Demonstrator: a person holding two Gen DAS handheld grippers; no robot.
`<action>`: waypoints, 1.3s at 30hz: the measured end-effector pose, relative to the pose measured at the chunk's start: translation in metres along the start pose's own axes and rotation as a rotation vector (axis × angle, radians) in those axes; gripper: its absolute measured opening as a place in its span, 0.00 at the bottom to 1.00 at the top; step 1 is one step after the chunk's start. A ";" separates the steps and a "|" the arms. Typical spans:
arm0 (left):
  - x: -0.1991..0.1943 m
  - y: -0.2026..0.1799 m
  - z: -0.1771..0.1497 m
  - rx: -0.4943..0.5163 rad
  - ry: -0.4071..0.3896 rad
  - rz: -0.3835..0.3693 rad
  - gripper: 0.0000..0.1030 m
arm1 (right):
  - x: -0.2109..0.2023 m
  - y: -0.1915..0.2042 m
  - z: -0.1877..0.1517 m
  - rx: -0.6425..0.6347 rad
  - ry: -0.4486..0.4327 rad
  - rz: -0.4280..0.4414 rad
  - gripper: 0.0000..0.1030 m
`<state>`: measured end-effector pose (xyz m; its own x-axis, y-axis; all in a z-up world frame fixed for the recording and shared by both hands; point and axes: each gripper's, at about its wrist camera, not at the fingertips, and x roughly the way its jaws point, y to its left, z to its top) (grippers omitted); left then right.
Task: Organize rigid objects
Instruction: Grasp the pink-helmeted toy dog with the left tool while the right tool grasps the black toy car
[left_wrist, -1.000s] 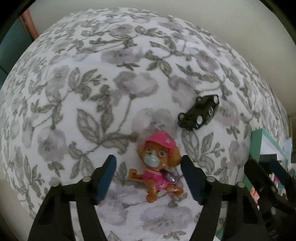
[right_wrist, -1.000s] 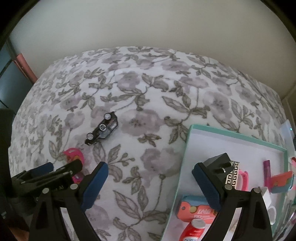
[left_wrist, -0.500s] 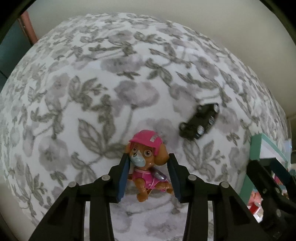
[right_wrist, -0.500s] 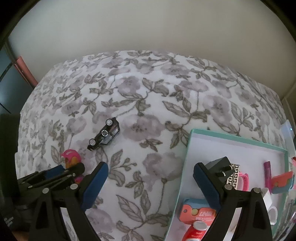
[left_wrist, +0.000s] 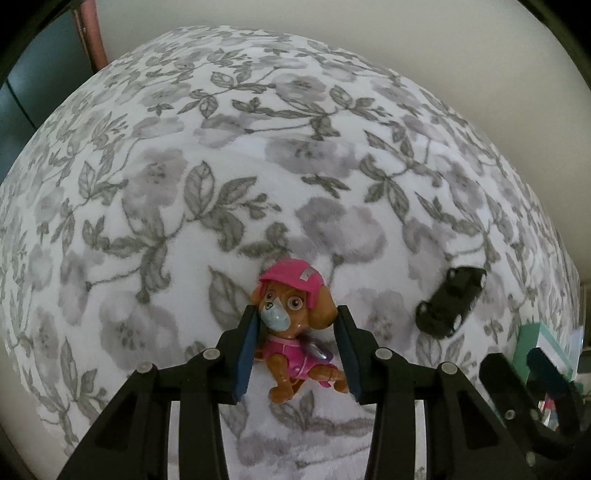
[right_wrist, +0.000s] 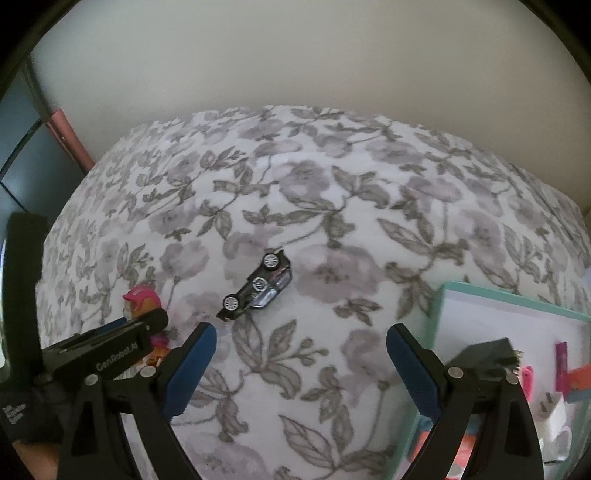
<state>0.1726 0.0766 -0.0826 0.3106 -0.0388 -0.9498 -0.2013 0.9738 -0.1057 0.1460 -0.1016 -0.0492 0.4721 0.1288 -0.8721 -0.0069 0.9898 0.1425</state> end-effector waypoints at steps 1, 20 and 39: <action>0.001 0.001 0.002 -0.004 -0.004 0.002 0.42 | 0.003 0.002 0.001 -0.001 0.003 0.005 0.90; 0.012 0.018 0.021 -0.011 -0.057 0.031 0.42 | 0.054 0.021 0.014 0.024 0.026 0.034 0.80; 0.015 0.011 0.019 0.041 -0.082 0.065 0.41 | 0.058 0.030 0.014 -0.034 0.016 -0.005 0.35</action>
<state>0.1932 0.0908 -0.0927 0.3737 0.0412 -0.9267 -0.1855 0.9822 -0.0311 0.1858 -0.0655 -0.0893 0.4576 0.1250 -0.8803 -0.0352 0.9918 0.1225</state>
